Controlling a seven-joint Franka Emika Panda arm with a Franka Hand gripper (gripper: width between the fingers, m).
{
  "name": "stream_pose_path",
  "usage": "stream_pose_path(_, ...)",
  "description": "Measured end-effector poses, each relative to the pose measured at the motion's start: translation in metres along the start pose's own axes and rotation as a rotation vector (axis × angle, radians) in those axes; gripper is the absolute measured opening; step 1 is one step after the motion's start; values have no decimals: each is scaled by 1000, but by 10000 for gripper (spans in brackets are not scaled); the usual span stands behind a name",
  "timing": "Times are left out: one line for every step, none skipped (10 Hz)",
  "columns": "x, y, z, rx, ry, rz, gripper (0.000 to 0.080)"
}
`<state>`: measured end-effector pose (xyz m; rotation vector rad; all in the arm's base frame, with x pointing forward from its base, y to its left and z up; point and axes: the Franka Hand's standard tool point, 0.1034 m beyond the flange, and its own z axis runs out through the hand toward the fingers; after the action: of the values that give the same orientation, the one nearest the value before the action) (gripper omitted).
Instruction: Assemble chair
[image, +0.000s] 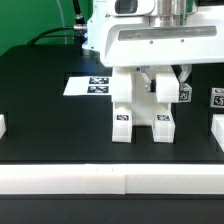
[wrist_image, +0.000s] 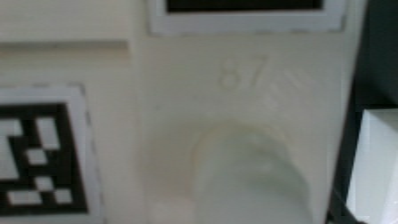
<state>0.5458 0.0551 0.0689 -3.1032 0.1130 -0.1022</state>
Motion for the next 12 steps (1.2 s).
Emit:
stream_pose_path(0, 0, 0, 0, 0, 0, 289)
stream_pose_path(0, 0, 0, 0, 1, 0, 289)
stream_pose_path(1, 0, 0, 0, 4, 0, 289)
stream_pose_path(1, 0, 0, 0, 5, 0, 289)
stream_pose_path(1, 0, 0, 0, 4, 0, 390)
stream_pose_path(1, 0, 0, -1, 4, 0, 390)
stream_pose_path(1, 0, 0, -1, 4, 0, 550)
stream_pose_path(1, 0, 0, -1, 4, 0, 619)
stream_pose_path(1, 0, 0, -1, 4, 0, 641)
stream_pose_path(1, 0, 0, -1, 4, 0, 641)
stream_pose_path(1, 0, 0, -1, 4, 0, 648)
stream_pose_path(1, 0, 0, -1, 4, 0, 648)
